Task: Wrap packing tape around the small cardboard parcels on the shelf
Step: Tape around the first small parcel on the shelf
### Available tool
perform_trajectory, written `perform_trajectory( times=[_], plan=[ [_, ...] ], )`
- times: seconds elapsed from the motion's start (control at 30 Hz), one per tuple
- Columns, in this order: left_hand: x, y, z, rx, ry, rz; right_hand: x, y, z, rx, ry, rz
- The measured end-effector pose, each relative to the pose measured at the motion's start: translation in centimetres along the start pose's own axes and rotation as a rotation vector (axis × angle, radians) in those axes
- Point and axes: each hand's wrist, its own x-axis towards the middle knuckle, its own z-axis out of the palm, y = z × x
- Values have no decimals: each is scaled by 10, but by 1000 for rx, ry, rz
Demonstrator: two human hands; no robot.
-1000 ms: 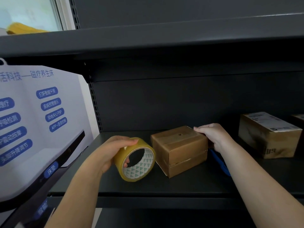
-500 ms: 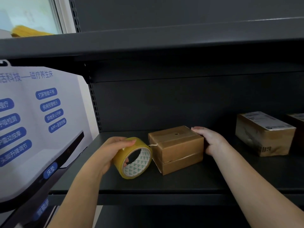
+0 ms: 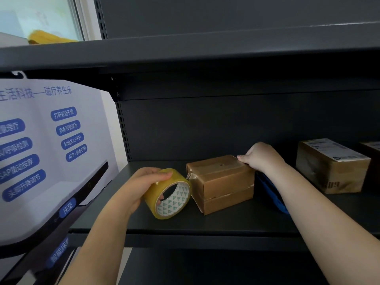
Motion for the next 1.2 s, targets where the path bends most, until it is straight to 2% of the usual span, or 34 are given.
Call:
perform_trajectory(
  times=[0.07, 0.1, 0.13, 0.2, 0.27, 0.37, 0.57, 0.63, 0.73, 0.9, 1.0, 1.1, 1.2],
  plan=[
    [-3, 1, 2, 7, 3, 4, -15, -13, -3, -181, 166, -107],
    [-4, 2, 2, 8, 5, 9, -23, -19, -1, -169, 225, -259],
    [-5, 3, 2, 4, 4, 15, -35, -24, 0, -140, 217, -448],
    [-7, 3, 4, -13, 5, 23, -62, -36, 4, -76, 5, -720],
    [-9, 4, 7, -24, 4, 33, -77, -42, 17, -108, -211, -814],
    [-12, 4, 6, -53, 41, 27, -73, -35, 30, -143, -193, -808],
    [-16, 1, 1, -84, 56, 48, -41, -6, 19, -17, -123, -429],
    [-17, 1, 3, -98, 49, 48, -38, -6, 19, -109, -80, -391],
    [-16, -2, 4, -82, 47, 49, -48, -15, 20, -284, -34, -390],
    [-16, -4, 0, -44, -12, 48, -74, -27, 25, -303, -154, -479],
    [-17, -6, -2, -62, -10, 71, -74, -32, 31, -355, -49, -485],
    [-18, -6, -8, -69, -19, 84, -78, -33, 38, -388, 46, -588],
    [-16, -8, -14, -52, -81, 113, -84, -34, 43, -357, 59, -663]
  ],
)
